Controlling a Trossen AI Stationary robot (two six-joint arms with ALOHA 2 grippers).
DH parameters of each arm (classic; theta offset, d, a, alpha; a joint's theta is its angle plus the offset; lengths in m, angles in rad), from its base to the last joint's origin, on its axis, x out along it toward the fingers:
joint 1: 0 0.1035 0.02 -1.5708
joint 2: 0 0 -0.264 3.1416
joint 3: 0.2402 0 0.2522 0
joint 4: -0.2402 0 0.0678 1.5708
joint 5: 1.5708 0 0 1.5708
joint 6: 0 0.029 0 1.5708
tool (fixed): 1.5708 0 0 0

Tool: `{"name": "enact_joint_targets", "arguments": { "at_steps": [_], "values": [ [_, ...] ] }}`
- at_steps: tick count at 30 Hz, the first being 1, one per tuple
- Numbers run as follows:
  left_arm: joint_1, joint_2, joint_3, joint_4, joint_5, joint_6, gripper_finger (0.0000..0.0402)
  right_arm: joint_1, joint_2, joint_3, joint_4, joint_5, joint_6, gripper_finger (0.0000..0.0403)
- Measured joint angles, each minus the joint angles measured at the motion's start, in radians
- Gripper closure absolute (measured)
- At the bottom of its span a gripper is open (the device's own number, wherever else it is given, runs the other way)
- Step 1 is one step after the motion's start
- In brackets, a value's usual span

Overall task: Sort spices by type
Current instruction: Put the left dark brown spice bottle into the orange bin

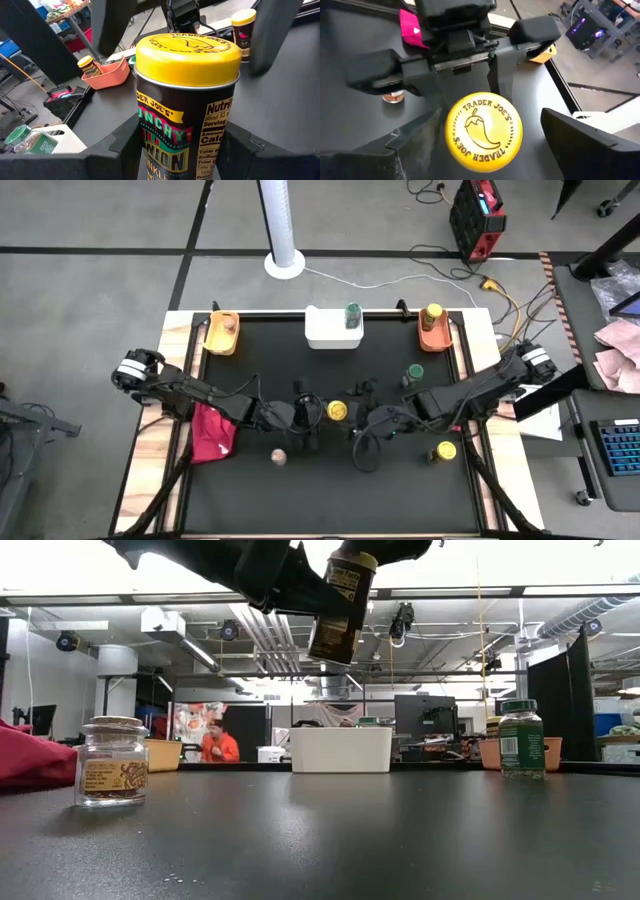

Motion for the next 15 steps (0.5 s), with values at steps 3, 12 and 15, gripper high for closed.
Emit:
{"name": "enact_joint_targets", "arguments": {
  "at_steps": [3, 12, 15],
  "values": [
    [-0.003, 0.0, 0.0, 0.002, -0.001, 0.0, 0.0229, -0.019, 0.017, 0.009, -0.032, -0.002, 0.034, 0.0059],
    [-0.003, -0.002, 0.0, 0.009, 0.001, 0.002, 0.0229, -0.028, 0.018, 0.01, -0.033, -0.009, 0.041, 0.0087],
    [-0.003, -0.002, 0.0, 0.014, 0.005, 0.008, 0.0229, -0.03, 0.018, 0.01, -0.033, -0.025, 0.041, 0.0109]
  ]
}}
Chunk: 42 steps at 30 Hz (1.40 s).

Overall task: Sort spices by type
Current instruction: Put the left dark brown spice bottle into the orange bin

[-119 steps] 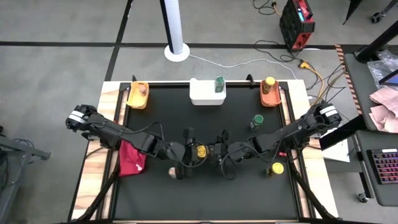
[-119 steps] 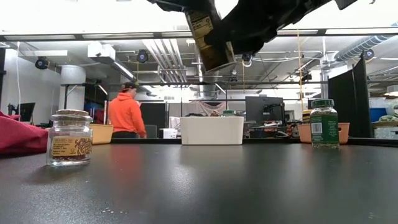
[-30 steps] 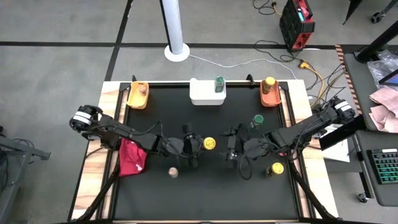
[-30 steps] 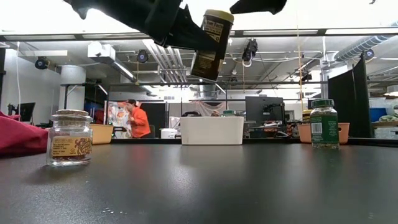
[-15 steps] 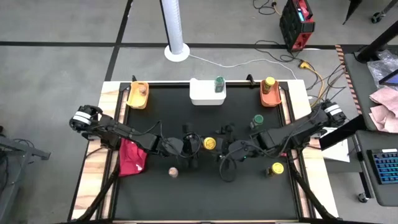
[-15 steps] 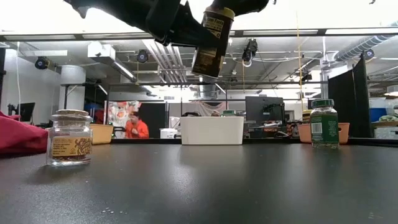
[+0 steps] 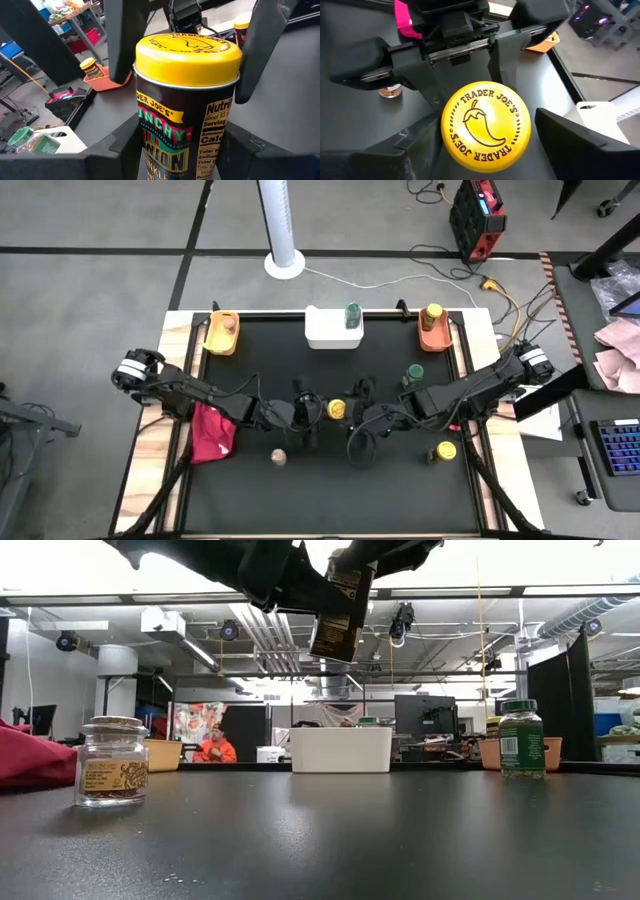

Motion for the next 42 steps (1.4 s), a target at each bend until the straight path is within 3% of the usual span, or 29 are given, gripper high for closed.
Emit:
{"name": "enact_joint_targets", "arguments": {
  "at_steps": [8, 15, 24, 30, 35, 42],
  "values": [
    [0.0, 0.0, 0.0, 0.003, 0.001, 0.0, 0.0178, -0.004, 0.0, 0.0, -0.001, -0.013, 0.011, 0.0186],
    [0.0, -0.001, 0.002, -0.005, -0.011, -0.037, 0.0169, -0.01, -0.01, 0.001, -0.018, -0.015, 0.03, 0.0186],
    [-0.002, -0.021, 0.002, -0.062, -0.069, -0.052, 0.0167, -0.098, -0.062, 0.092, -0.331, 0.001, 0.198, 0.0186],
    [-0.005, -0.029, 0.002, -0.081, -0.18, -0.027, 0.0166, -0.268, -0.111, 0.109, -0.456, -0.014, 0.269, 0.0186],
    [-0.01, -0.044, 0.002, -0.112, -0.192, -0.029, 0.0166, -0.488, -0.19, 0.099, -0.517, -0.142, 0.301, 0.0186],
    [-0.031, -0.098, 0.002, -0.164, -0.213, -0.035, 0.0166, -0.8, -0.282, 0.063, -0.614, -0.21, 0.337, 0.0186]
  ]
}}
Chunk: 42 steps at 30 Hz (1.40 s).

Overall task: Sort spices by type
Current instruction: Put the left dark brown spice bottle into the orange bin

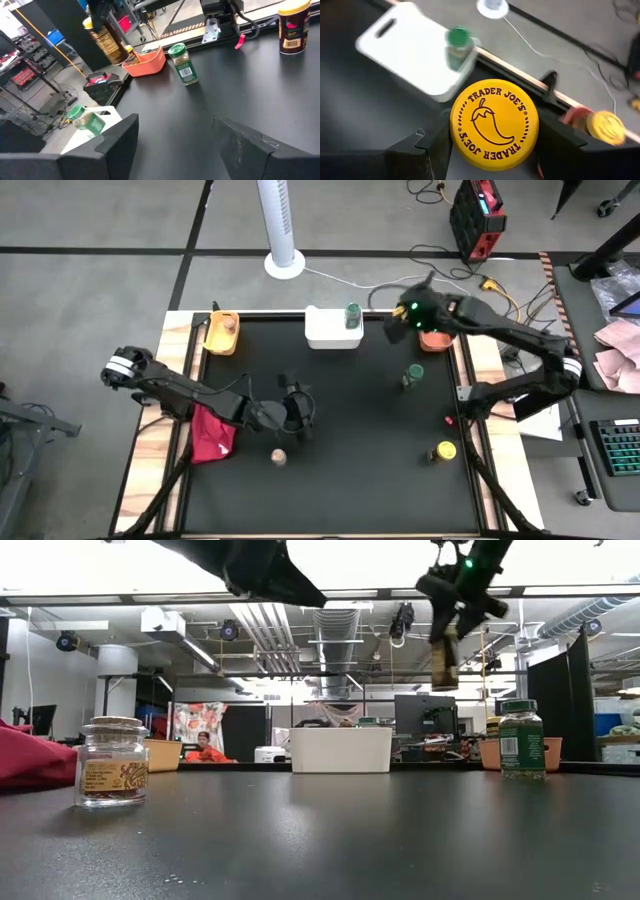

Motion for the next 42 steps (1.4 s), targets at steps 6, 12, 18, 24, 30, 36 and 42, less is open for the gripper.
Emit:
{"name": "enact_joint_targets", "arguments": {
  "at_steps": [6, 12, 18, 24, 30, 36, 42],
  "values": [
    [-0.02, -0.071, 0.0, -0.096, -0.017, -0.038, 0.0166, -0.174, -0.091, -0.12, 0.058, -0.095, -0.031, 0.0186],
    [-0.051, -0.156, -0.026, -0.145, -0.031, -0.052, 0.0166, -0.286, -0.193, -0.257, 0.116, -0.116, -0.03, 0.0186],
    [-0.074, -0.27, -0.084, -0.141, -0.031, -0.059, 0.0166, -0.375, -0.253, -0.338, 0.101, -0.087, -0.003, 0.0186],
    [-0.078, -0.378, -0.15, -0.141, -0.051, -0.089, 0.0166, -0.372, -0.247, -0.34, 0.123, -0.078, 0.001, 0.0186],
    [-0.077, -0.466, -0.206, -0.093, -0.057, -0.1, 0.0166, -0.368, -0.2, -0.34, 0.176, -0.049, 0.024, 0.0186],
    [-0.078, -0.527, -0.226, -0.084, -0.057, -0.101, 0.0166, -0.368, -0.124, -0.324, 0.148, 0.045, 0.051, 0.0186],
    [-0.078, -0.555, -0.246, -0.084, -0.057, -0.081, 0.0166, -0.358, -0.066, -0.301, 0.105, 0.096, 0.076, 0.0186]
  ]
}}
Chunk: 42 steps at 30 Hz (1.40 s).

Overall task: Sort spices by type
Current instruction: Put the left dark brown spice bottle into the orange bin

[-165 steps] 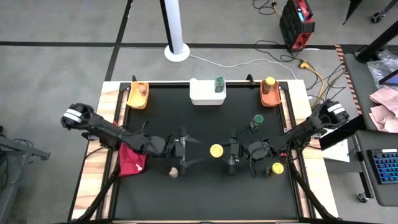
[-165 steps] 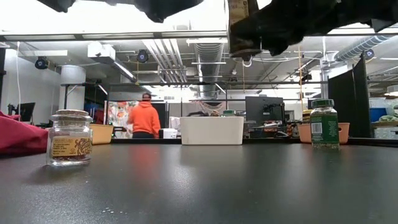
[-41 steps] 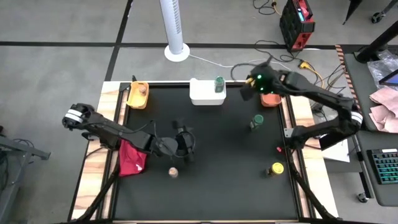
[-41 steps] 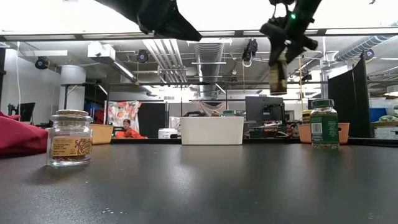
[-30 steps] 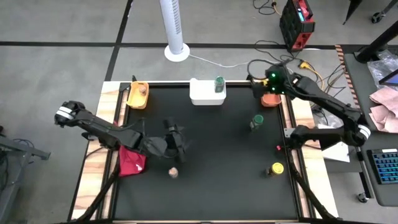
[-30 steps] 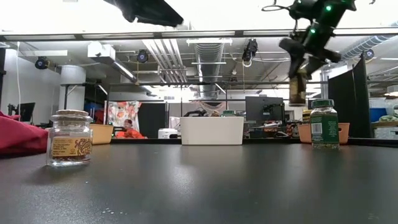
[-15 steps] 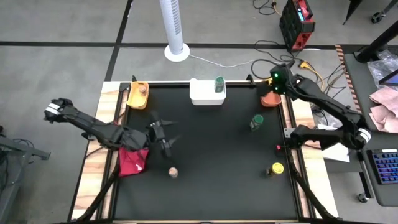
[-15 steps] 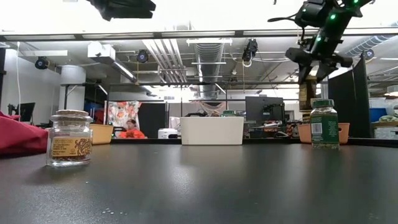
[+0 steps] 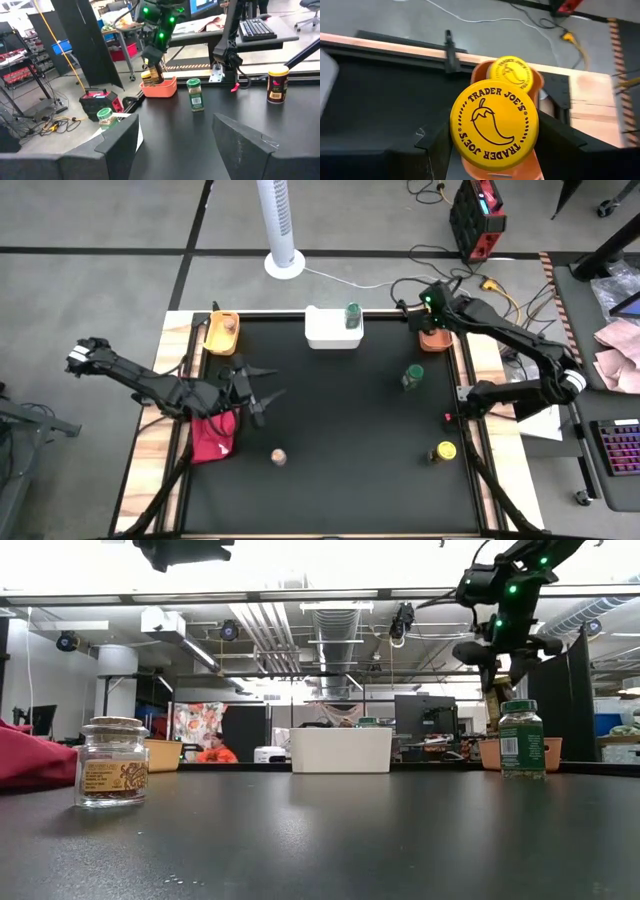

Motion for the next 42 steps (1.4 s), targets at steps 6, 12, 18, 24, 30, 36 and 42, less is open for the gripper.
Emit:
{"name": "enact_joint_targets", "arguments": {
  "at_steps": [6, 12, 18, 24, 30, 36, 42],
  "values": [
    [0.0, -0.025, -0.016, 0.001, 0.0, 0.013, 0.0166, 0.009, 0.026, 0.002, -0.018, 0.039, 0.003, 0.0186],
    [0.0, -0.049, -0.031, 0.001, 0.0, 0.016, 0.0166, 0.015, 0.052, -0.003, -0.021, 0.062, 0.023, 0.0186],
    [0.0, -0.053, -0.035, 0.0, 0.0, 0.024, 0.0166, 0.015, 0.082, -0.009, -0.019, 0.068, 0.048, 0.0186],
    [0.0, -0.061, -0.035, 0.0, 0.0, 0.042, 0.0166, 0.015, 0.103, -0.011, -0.013, 0.08, 0.074, 0.0186],
    [0.0, -0.102, -0.035, 0.0, 0.0, 0.077, 0.0166, 0.015, 0.114, -0.011, -0.011, 0.086, 0.125, 0.0186],
    [0.0, -0.17, -0.035, -0.037, 0.0, 0.102, 0.0166, 0.012, 0.133, -0.017, -0.005, 0.087, 0.188, 0.0186],
    [0.0, -0.238, -0.035, -0.097, 0.0, 0.104, 0.0166, 0.01, 0.152, -0.025, -0.002, 0.087, 0.235, 0.0186]
  ]
}}
